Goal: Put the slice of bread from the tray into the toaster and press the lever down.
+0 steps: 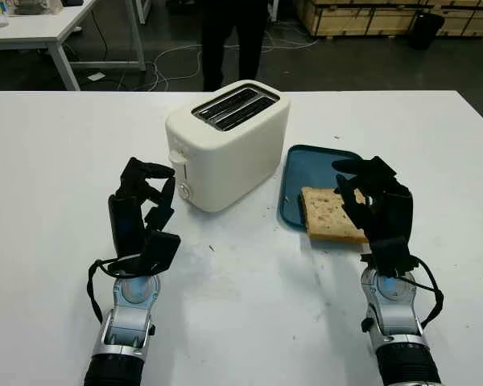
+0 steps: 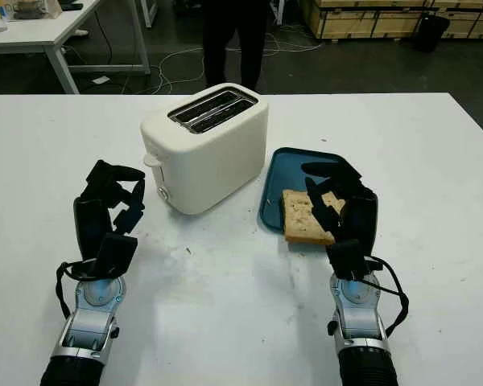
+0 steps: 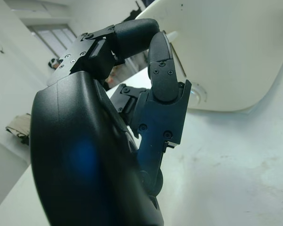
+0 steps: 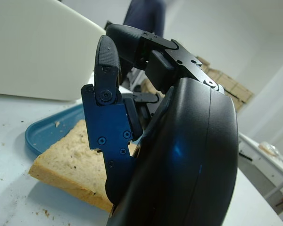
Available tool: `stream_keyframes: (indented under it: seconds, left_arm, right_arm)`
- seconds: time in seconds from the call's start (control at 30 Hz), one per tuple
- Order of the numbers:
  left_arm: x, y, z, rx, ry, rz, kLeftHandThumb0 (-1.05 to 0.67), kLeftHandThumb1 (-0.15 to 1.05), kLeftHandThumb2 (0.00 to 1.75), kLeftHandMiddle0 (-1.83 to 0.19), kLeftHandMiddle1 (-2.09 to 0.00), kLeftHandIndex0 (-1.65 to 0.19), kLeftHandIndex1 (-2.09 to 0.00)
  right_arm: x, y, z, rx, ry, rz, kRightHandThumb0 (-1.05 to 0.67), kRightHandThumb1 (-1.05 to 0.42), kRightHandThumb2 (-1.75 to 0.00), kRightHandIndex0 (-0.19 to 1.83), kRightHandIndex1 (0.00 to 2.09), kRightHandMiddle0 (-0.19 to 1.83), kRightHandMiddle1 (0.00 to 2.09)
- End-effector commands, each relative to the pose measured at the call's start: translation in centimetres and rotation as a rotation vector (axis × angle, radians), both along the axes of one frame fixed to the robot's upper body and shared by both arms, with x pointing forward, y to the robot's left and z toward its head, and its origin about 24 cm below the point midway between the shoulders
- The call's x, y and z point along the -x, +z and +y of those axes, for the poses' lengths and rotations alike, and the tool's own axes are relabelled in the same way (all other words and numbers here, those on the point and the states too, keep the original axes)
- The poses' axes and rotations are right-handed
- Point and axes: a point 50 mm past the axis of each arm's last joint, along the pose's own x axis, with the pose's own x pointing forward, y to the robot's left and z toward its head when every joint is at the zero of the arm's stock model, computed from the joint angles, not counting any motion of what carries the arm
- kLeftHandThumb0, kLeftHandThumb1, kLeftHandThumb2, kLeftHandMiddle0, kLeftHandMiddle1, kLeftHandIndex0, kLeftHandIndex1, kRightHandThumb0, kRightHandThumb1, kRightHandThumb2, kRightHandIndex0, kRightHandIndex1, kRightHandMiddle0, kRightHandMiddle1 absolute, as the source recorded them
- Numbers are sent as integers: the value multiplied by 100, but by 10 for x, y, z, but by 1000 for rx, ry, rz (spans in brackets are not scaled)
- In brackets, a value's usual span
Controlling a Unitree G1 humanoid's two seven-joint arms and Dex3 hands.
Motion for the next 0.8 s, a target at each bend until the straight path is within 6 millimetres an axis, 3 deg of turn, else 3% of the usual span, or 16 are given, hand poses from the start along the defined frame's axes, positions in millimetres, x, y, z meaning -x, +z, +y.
stream_keyframes:
  seconds: [0.0, 0.43, 0.5, 0.57, 0.67, 0.77]
  left_arm:
    - [0, 4, 0, -1, 2, -30, -47, 92, 36, -76, -175, -57, -158]
    - [2, 4, 2, -3, 21, -35, -46, 92, 36, -73, -175, -57, -158]
    - [2, 4, 3, 1, 23, -39, -46, 92, 36, -74, -175, -57, -159]
    - [2, 4, 3, 3, 22, -37, -46, 92, 36, -74, -175, -57, -159]
    - [2, 4, 2, -3, 16, -39, -46, 92, 36, -75, -175, -57, -161]
    - [1, 4, 3, -4, 16, -41, -45, 92, 36, -74, -175, -56, -160]
  right_arm:
    - [-1, 3, -1, 4, -3, -19, -43, -92, -29, 50, 175, 64, 91]
    - [1, 6, -3, 54, -2, -25, -44, -92, -25, 48, 174, 64, 90]
    - [4, 10, -9, 134, -9, -35, -45, -92, -19, 52, 159, 68, 82]
    - [10, 15, -19, 280, -27, -41, -47, -92, -7, 67, 112, 78, 51]
    - [23, 23, -35, 681, -47, -34, -54, -91, -1, 79, 53, 86, 11]
    - [37, 23, -45, 1035, -56, 26, -61, -90, 0, 73, 22, 73, 1]
